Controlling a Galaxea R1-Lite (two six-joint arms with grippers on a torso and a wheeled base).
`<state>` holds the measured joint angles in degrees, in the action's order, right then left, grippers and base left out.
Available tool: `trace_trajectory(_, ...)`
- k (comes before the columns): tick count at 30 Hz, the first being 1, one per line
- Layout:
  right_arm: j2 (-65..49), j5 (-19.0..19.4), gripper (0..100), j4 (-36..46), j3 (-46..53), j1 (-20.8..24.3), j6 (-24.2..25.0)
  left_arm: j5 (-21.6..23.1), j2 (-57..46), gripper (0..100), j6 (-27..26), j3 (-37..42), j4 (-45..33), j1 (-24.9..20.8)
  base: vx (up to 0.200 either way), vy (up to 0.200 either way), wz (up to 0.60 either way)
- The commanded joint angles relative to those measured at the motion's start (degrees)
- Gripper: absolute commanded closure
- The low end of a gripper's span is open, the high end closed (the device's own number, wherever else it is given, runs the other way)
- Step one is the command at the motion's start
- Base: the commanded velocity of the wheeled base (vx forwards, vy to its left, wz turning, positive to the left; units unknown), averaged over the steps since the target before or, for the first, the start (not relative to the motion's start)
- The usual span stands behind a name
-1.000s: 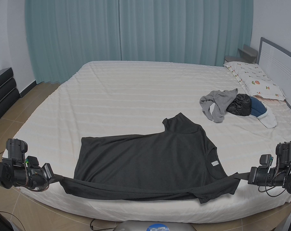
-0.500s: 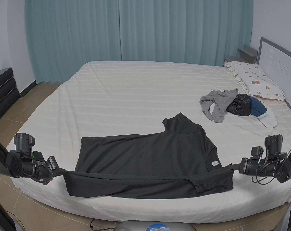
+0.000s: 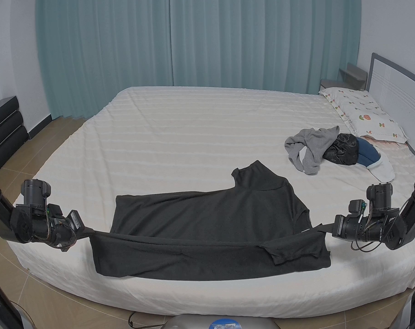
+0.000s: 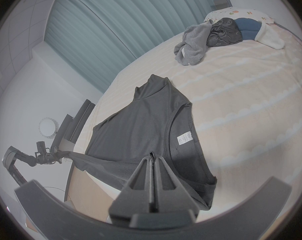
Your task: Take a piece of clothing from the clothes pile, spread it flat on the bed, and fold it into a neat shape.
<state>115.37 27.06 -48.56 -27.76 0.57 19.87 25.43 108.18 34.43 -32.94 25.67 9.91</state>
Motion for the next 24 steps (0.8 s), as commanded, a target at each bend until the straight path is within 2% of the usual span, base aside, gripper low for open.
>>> trace_trajectory(1,0.6,0.1,100,0.1,-0.3,0.0,0.1,0.0,-6.0,100,-0.2,1.6,-1.2,-0.1,0.0,0.0,0.0)
trace_trajectory(6,0.8,0.2,100,0.0,-0.5,0.0,0.2,0.0,-10.4,100,-0.3,1.5,-5.1,-2.2,0.0,0.0,0.0)
trace_trajectory(13,0.6,0.2,100,-0.2,-0.5,0.0,0.2,-0.2,-10.5,100,-0.3,0.9,-6.3,-3.5,0.0,0.0,0.0)
trace_trajectory(18,0.8,0.3,100,0.1,-1.2,-0.1,0.2,-0.4,-6.6,100,-0.3,0.1,-5.8,-3.3,0.0,0.0,0.0)
trace_trajectory(24,1.8,0.2,100,0.2,-2.7,-0.1,0.2,-3.2,-0.1,100,-0.4,-1.9,-5.5,-3.1,0.0,0.0,0.0)
